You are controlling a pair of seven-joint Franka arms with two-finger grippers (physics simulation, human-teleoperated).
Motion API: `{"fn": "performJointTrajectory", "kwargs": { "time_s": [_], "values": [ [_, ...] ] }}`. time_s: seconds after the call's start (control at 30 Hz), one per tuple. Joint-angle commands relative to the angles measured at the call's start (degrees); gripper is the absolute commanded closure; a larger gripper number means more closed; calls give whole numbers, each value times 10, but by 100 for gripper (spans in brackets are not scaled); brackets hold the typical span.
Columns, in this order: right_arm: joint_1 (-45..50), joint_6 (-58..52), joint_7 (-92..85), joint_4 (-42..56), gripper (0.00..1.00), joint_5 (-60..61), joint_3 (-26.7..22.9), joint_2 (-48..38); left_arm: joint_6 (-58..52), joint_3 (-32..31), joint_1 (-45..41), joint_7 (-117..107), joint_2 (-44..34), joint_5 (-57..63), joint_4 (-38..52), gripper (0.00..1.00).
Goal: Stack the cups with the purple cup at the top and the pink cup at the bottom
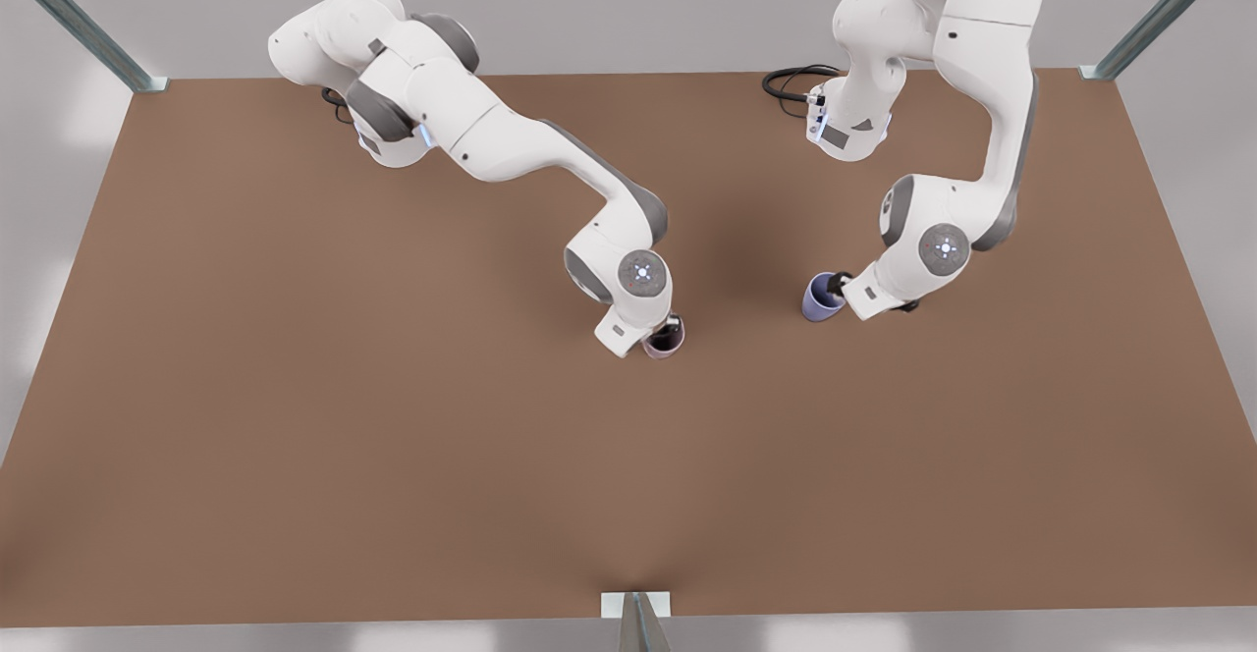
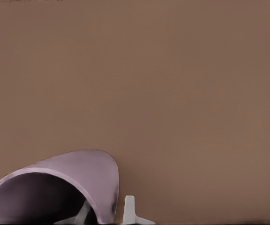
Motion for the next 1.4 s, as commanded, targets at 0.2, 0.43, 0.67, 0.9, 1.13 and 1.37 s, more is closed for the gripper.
{"fn": "performJointTrajectory", "kwargs": {
  "time_s": [0.2, 0.43, 0.67, 0.9, 1.13, 1.37],
  "values": [
    [-7, 8, 255, -17, 53, 0, -11, -10, 11, 0, 2, -8, 29, 0, -20, 0],
    [-7, 8, 256, -16, 53, 8, -13, -10, 10, 0, 1, -8, 38, -14, -29, 26],
    [-7, 9, 260, -16, 16, 13, -14, -13, 8, 0, 1, -7, 41, -30, -28, 72],
    [-5, 9, 260, -15, 16, 13, -14, -13, -13, 0, 1, -7, 22, -30, -17, 79],
    [-15, 1, 252, -37, 13, 27, -12, -115, -136, -30, -6, -89, -15, -30, 75, 79],
    [-318, -219, -373, -240, 0, 28, -60, -446, -219, -159, -12, -357, 53, -65, 292, 79]
  ]
}}
